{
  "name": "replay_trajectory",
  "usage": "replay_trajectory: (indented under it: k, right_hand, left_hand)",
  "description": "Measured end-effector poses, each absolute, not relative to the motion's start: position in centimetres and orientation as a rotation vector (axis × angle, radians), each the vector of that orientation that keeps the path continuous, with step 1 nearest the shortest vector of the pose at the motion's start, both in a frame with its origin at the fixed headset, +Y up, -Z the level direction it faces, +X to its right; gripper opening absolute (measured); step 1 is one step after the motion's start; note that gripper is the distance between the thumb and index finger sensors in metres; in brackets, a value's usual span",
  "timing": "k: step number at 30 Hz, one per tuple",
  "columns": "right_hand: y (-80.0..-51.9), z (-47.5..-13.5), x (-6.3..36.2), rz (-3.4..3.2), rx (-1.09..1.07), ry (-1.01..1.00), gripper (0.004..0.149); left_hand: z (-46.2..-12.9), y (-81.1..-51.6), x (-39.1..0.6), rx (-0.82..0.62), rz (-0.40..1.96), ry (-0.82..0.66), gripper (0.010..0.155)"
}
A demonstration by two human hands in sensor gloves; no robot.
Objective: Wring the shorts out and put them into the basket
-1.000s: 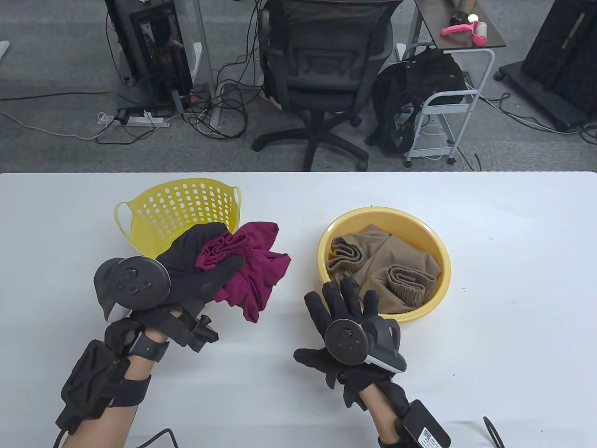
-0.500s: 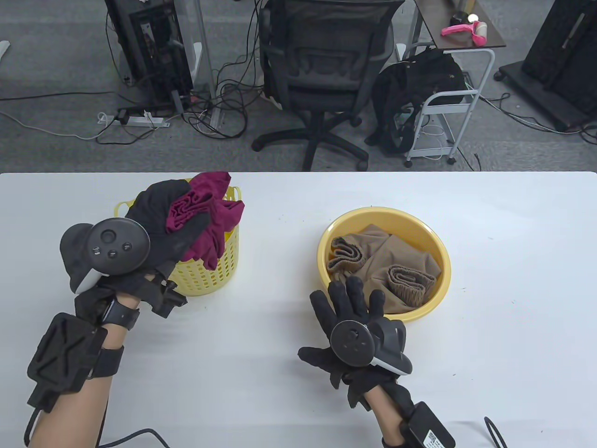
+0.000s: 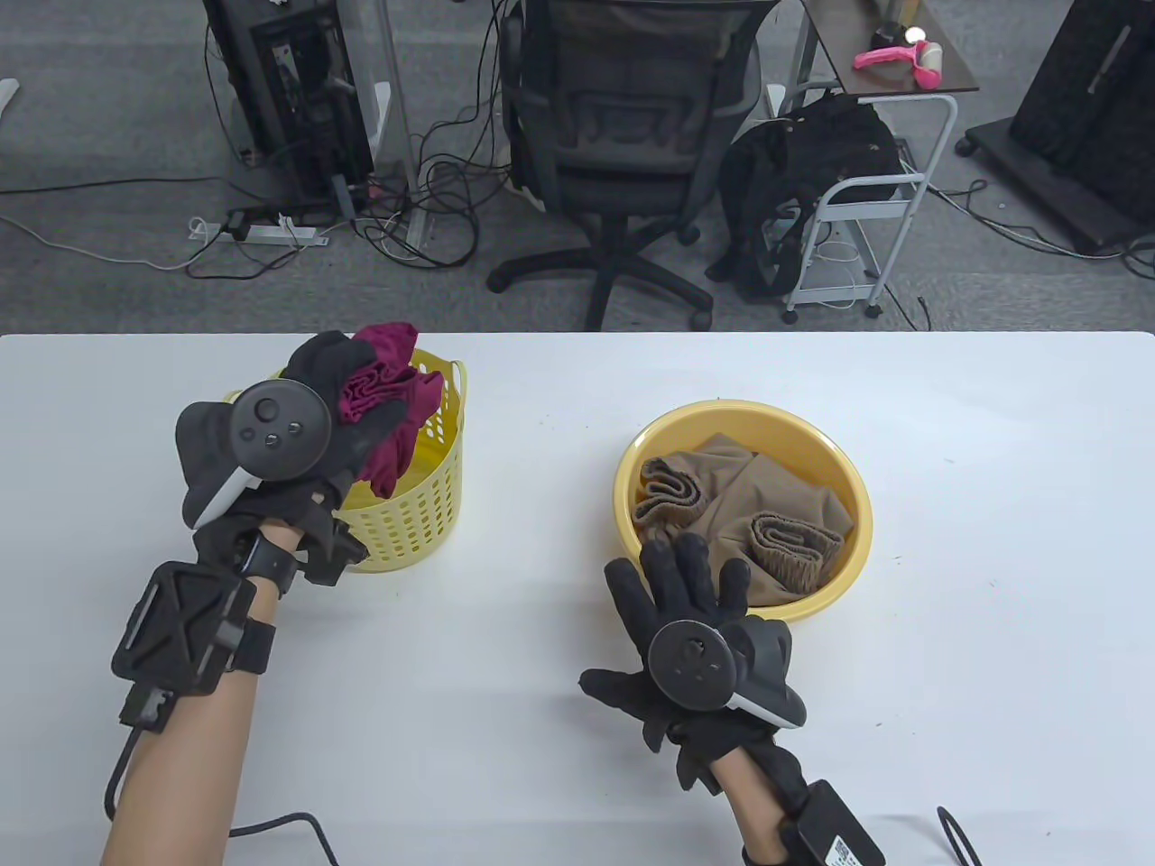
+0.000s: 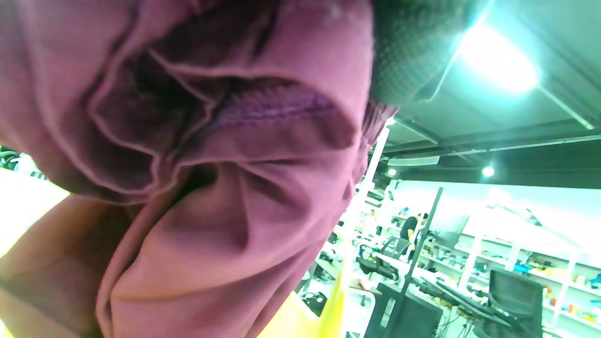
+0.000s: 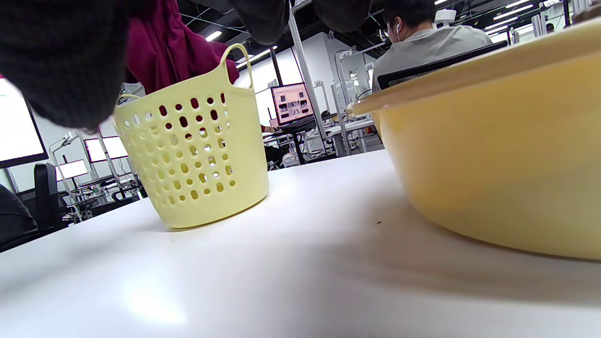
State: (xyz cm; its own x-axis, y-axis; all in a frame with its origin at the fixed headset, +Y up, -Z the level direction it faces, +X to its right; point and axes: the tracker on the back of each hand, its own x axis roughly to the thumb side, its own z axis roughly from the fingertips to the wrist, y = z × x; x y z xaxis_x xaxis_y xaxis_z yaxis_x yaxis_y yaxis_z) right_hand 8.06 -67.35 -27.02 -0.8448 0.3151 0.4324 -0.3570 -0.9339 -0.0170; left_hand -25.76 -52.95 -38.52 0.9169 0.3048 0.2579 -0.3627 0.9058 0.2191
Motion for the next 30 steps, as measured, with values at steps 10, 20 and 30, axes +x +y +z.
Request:
replay_trajectory:
  k: [10, 20, 30]
  right_hand:
    - [-67.2, -27.0, 8.3, 2.708, 0.610, -0.134, 0.103]
    - [-67.1, -27.0, 8.4, 2.703, 0.614, -0.131, 0.103]
    - [-67.0, -27.0, 8.5, 2.702, 0.616, -0.135, 0.103]
  left_hand:
    - [-40.4, -56.0, -25.5, 0.148, 0.300, -0.183, 0.063]
    - [-41.2, -57.8, -25.1, 0.072, 0.206, -0.134, 0.066]
    - [-40.7, -58.1, -25.7, 0.062, 0.199, -0.125, 0.067]
